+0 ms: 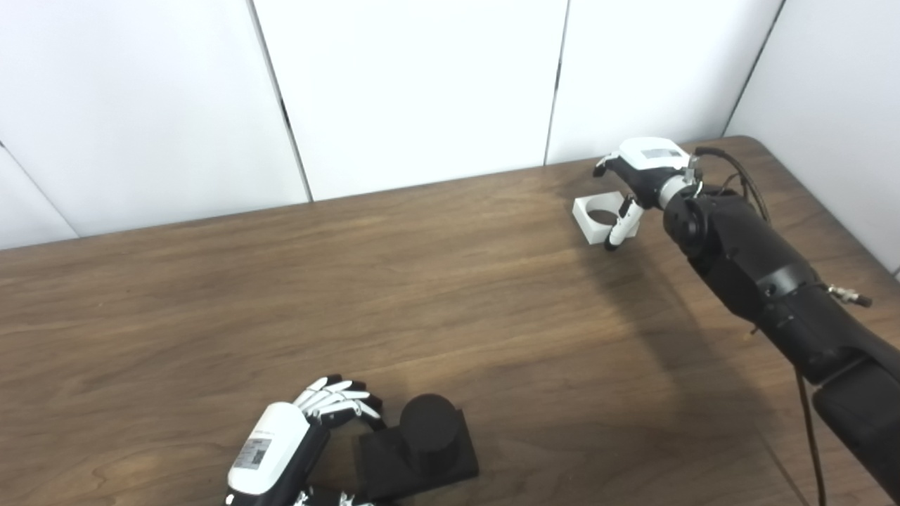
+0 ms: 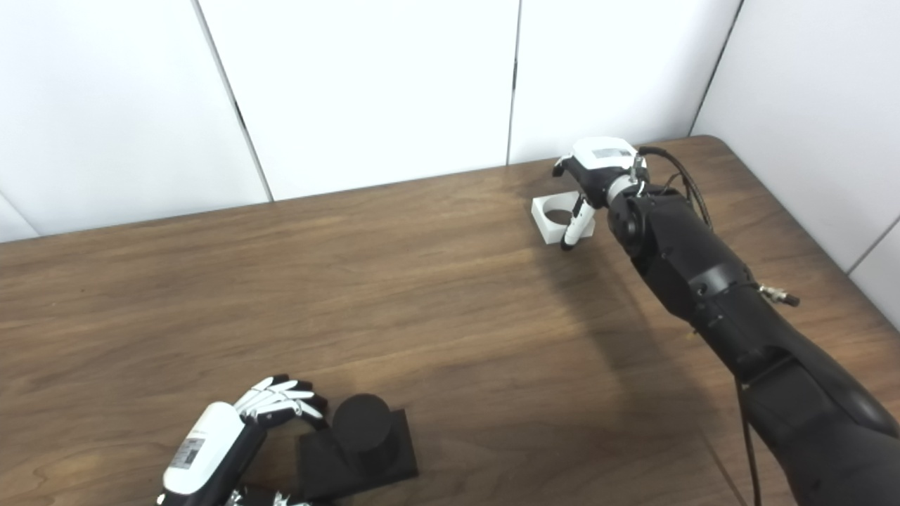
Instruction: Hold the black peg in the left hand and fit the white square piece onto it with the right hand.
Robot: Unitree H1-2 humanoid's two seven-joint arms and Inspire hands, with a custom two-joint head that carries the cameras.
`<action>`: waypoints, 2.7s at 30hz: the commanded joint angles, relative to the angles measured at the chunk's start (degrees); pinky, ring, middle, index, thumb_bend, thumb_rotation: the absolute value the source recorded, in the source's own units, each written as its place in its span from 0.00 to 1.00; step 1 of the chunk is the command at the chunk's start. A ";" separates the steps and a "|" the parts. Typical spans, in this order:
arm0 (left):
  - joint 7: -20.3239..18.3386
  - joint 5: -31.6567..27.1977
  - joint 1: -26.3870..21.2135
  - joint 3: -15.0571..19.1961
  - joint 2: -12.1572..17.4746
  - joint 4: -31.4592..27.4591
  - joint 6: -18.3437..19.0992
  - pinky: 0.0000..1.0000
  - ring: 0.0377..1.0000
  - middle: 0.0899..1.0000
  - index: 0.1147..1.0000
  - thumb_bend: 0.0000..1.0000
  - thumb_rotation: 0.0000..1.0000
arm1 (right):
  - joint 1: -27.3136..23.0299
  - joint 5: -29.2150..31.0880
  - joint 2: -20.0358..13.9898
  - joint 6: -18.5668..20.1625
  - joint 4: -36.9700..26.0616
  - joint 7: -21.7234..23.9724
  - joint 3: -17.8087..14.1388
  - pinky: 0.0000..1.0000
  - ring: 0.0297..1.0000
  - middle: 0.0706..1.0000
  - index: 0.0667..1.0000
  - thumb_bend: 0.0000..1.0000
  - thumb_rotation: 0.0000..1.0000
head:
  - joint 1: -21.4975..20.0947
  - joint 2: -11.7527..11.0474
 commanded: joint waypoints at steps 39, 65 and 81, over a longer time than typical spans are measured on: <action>-1.86 1.23 0.41 -0.85 -0.70 -0.51 0.98 0.91 0.81 0.72 0.42 0.52 0.05 | 1.86 0.20 -5.67 -7.48 -8.89 -0.74 -0.52 0.78 0.85 0.74 0.45 0.52 0.13 | 0.76 0.43; -2.72 3.82 0.00 -2.19 -3.81 -1.67 3.34 0.92 0.82 0.72 0.42 0.52 0.05 | -0.58 0.53 0.53 -5.42 -60.33 35.99 -1.68 0.76 0.86 0.72 0.45 0.52 0.13 | 6.23 2.81; -3.58 4.72 -0.85 -3.24 -4.84 -2.61 5.70 0.92 0.82 0.72 0.42 0.52 0.05 | -2.70 1.22 9.59 -2.36 -70.37 53.04 0.12 0.78 0.86 0.72 0.45 0.52 0.13 | 8.60 5.78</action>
